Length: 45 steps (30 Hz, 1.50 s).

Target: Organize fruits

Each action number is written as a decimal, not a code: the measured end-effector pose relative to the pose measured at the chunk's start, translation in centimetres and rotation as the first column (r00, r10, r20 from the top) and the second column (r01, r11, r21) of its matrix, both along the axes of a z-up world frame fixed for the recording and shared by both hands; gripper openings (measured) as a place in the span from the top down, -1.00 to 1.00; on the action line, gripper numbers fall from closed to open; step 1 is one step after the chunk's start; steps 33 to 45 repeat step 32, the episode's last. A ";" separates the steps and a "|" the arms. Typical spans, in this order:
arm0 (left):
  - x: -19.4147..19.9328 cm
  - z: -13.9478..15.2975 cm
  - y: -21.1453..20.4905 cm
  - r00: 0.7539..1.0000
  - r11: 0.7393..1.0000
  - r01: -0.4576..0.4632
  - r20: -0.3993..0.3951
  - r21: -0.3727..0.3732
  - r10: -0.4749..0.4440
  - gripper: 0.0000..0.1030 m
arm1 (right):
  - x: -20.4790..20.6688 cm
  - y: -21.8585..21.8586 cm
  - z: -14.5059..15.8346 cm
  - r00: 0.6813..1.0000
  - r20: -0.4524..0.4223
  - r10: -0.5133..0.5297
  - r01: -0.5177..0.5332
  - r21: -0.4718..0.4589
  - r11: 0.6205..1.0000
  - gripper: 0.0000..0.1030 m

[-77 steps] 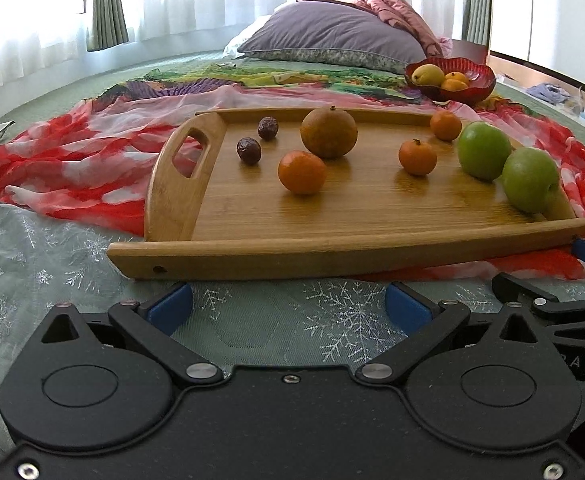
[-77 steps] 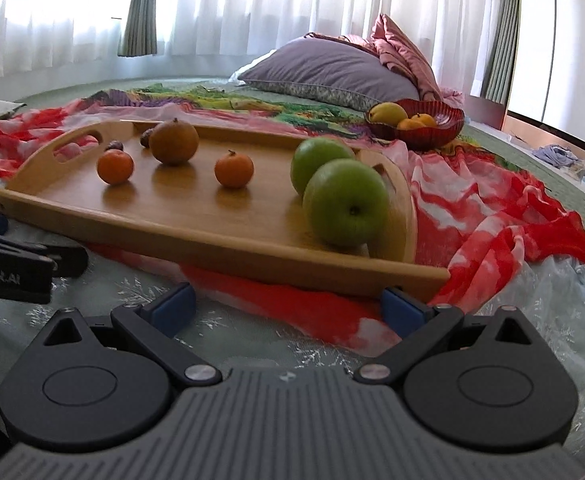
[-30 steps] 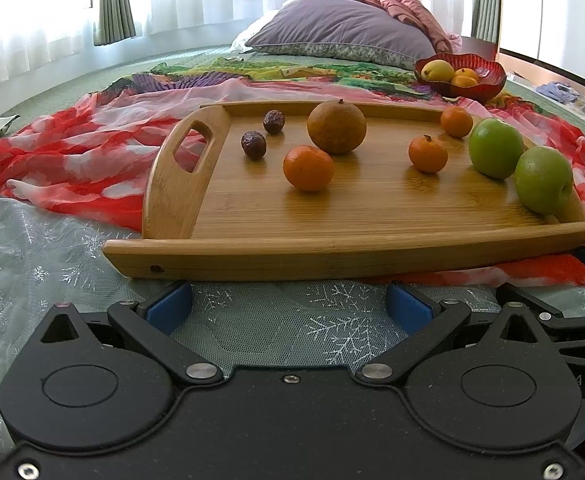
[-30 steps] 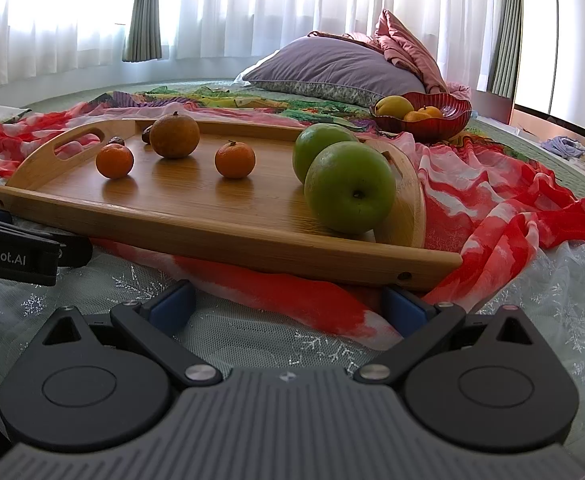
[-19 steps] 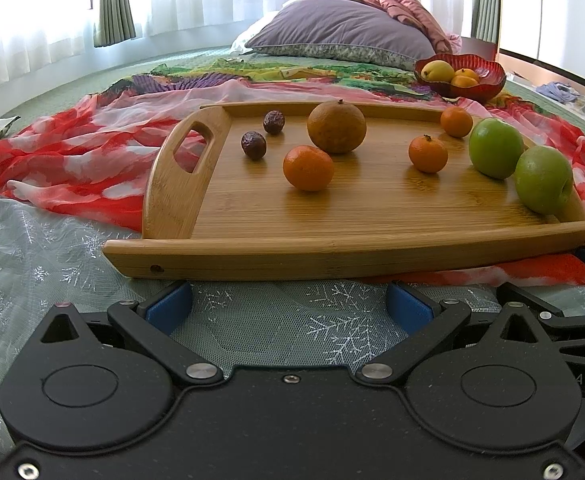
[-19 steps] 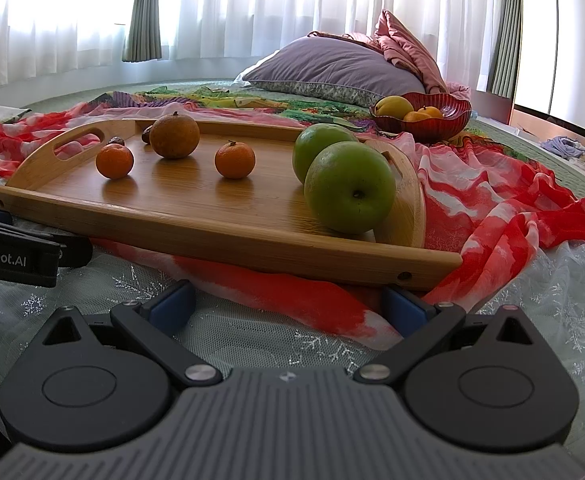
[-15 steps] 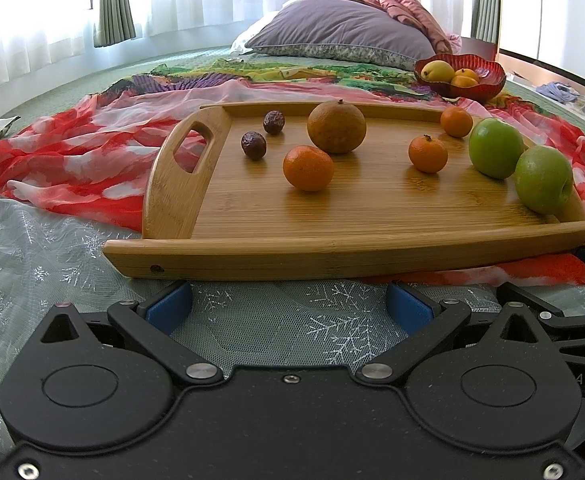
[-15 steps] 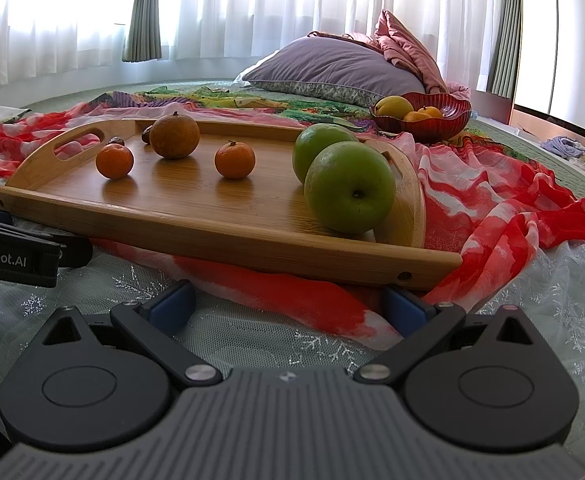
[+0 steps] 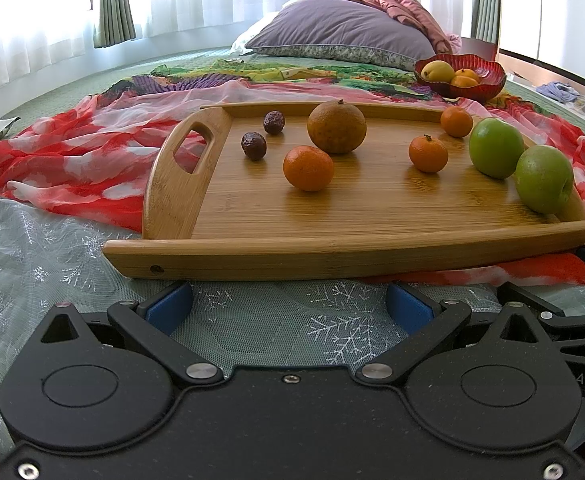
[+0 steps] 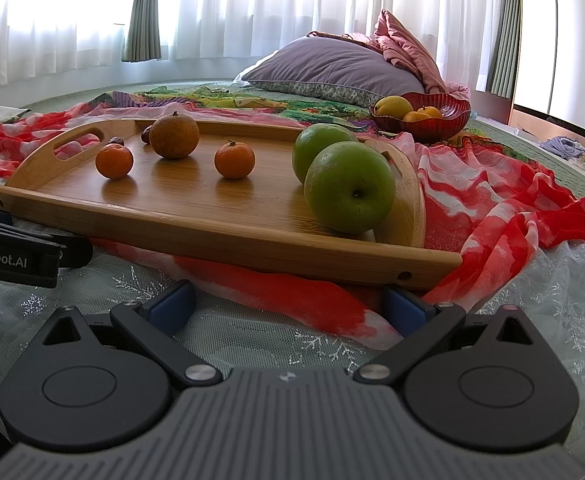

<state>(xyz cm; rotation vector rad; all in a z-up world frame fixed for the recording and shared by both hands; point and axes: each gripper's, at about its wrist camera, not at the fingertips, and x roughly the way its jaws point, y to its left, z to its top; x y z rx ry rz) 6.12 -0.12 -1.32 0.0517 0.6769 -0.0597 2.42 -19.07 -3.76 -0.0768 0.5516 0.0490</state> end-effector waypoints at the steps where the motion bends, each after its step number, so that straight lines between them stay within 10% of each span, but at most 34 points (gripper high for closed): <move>1: 0.1 0.0 0.0 1.000 1.000 0.000 0.000 0.000 0.000 -1.00 | 0.0 0.0 0.0 1.000 0.000 0.000 0.000 0.000 1.000 -1.00; 45: -0.1 0.2 0.1 1.000 1.000 0.002 0.013 0.001 -0.002 -1.00 | 0.0 0.0 0.0 1.000 0.002 0.000 0.000 0.000 1.000 -1.00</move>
